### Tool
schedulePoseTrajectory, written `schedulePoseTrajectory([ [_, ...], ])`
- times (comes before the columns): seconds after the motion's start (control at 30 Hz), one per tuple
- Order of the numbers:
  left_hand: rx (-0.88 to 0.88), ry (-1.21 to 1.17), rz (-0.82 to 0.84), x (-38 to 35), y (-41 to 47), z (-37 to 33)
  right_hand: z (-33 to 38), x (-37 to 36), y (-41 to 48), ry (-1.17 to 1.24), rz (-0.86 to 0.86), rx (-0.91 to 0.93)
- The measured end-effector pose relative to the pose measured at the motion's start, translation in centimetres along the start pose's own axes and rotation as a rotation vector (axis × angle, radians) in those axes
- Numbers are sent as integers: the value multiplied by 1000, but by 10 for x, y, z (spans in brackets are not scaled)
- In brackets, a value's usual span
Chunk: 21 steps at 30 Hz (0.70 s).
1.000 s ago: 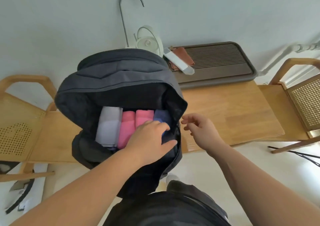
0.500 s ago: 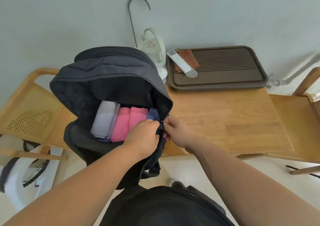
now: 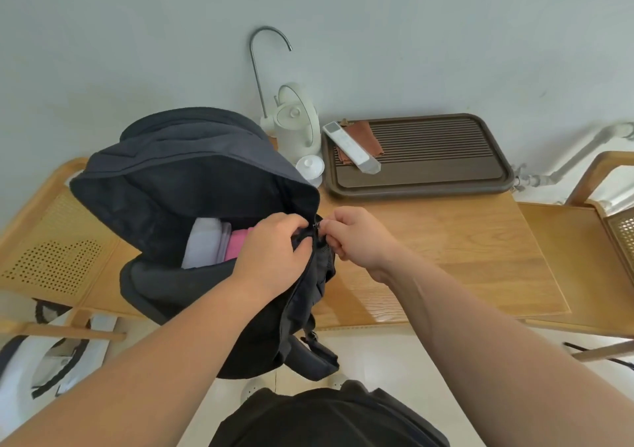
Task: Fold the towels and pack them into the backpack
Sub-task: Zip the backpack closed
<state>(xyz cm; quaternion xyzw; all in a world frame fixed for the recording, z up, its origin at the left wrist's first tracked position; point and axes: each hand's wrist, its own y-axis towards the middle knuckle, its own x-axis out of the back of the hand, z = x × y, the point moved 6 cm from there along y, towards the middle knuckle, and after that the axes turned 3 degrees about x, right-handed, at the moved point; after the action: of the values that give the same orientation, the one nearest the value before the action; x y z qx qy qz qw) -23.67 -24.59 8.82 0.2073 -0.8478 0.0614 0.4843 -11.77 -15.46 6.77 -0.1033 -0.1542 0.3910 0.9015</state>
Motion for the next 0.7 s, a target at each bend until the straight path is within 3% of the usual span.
schedulePoseTrajectory([
  [0.13,-91,72,-70,9,-5,-14,1,-6,-2,45,29,1],
  [0.47,-6,238,74,-25,-18,-7,-32,-5,-9,172,20,-74],
  [0.7,4,216,36,-23,-9,-22,-43,-3,-12,120,13,-27],
])
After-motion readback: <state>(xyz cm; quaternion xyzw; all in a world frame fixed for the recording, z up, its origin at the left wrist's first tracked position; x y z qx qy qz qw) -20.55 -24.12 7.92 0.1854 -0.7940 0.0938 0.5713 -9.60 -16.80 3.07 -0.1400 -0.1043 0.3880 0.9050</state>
